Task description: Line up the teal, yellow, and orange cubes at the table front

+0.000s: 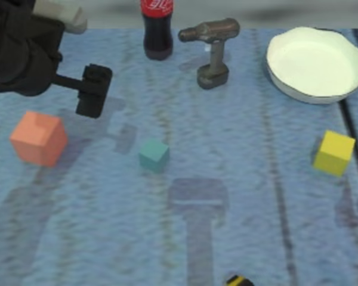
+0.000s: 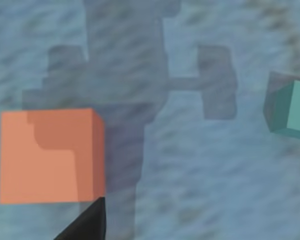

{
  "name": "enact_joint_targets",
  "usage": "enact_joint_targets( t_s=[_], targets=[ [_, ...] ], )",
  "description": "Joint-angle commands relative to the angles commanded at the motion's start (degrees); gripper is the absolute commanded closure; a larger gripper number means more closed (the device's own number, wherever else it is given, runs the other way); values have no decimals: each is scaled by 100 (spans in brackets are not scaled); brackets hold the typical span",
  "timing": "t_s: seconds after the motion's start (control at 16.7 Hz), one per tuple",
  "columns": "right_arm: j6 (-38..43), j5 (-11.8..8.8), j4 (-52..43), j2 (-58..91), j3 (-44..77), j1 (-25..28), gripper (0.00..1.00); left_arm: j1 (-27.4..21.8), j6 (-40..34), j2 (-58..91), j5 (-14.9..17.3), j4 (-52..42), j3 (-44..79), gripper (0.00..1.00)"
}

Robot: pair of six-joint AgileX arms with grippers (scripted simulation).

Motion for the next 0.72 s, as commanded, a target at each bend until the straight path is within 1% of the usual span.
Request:
enact_joint_targets(
  t_s=[0.18, 0.36, 0.54, 0.72],
  targets=[
    [0, 0, 0, 0, 0, 0, 0, -383, 24, 1715, 8, -908, 1413, 0],
    [0, 0, 0, 0, 0, 0, 0, -705, 44, 3075, 14, -1655, 2607, 0],
    [0, 0, 0, 0, 0, 0, 0, -943, 58, 4077, 18, -2186, 3535, 0],
    [0, 0, 0, 0, 0, 0, 0, -1075, 67, 4634, 20, -2463, 4056, 0]
  ],
)
